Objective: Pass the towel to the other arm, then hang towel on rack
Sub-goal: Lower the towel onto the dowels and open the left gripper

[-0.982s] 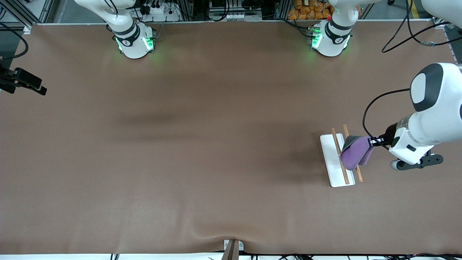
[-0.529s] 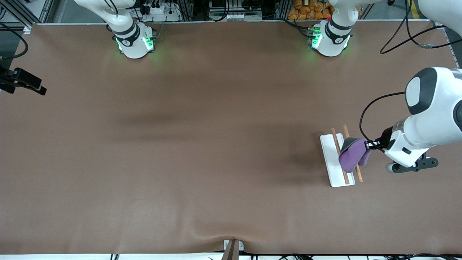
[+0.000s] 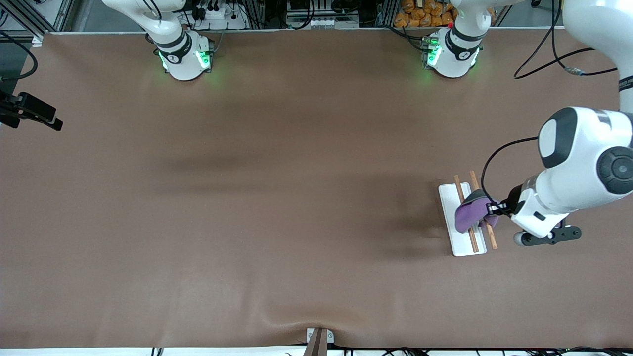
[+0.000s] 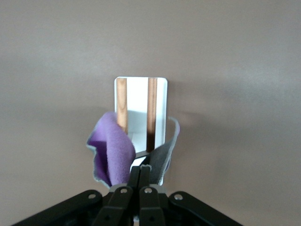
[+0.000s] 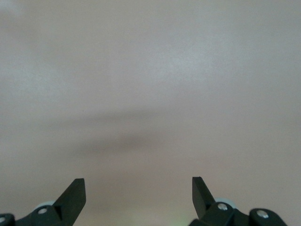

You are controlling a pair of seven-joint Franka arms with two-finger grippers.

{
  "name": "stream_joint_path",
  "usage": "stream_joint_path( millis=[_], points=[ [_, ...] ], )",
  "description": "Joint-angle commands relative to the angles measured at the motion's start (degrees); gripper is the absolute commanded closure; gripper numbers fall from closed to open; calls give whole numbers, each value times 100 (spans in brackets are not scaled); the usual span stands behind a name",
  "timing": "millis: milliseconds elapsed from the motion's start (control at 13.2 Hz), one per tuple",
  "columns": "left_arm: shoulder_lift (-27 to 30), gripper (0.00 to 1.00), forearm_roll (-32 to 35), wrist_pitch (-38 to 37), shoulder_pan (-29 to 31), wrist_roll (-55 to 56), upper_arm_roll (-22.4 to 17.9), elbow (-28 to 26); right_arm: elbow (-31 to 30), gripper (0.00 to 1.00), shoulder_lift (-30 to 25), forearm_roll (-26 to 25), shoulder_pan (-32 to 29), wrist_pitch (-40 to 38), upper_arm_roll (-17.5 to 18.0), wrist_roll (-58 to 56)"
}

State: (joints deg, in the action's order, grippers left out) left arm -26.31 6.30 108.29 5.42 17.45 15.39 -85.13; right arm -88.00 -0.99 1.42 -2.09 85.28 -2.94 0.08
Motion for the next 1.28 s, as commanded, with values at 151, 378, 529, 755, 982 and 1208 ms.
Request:
stream_joint_path(
  millis=[151, 378, 529, 755, 982, 1208],
  points=[
    [-268, 100, 108, 244, -102, 39, -27, 172, 64, 0, -24, -63, -20, -55, 12, 106],
    [-391, 100, 117, 376, -93, 30, -53, 172, 64, 0, -24, -63, -11, -55, 12, 106],
    [-462, 100, 117, 455, -23, -5, -53, 172, 64, 0, -24, -63, -2, -55, 12, 106],
    [-603, 100, 117, 639, -23, 30, -97, 172, 64, 0, -24, -63, -11, -64, 12, 106],
    [-761, 100, 117, 842, -40, 39, -106, 172, 64, 0, -24, -63, -11, -64, 12, 106],
    [-849, 100, 117, 1000, -84, 92, -106, 172, 64, 0, -24, -63, -11, -64, 12, 106]
  ],
)
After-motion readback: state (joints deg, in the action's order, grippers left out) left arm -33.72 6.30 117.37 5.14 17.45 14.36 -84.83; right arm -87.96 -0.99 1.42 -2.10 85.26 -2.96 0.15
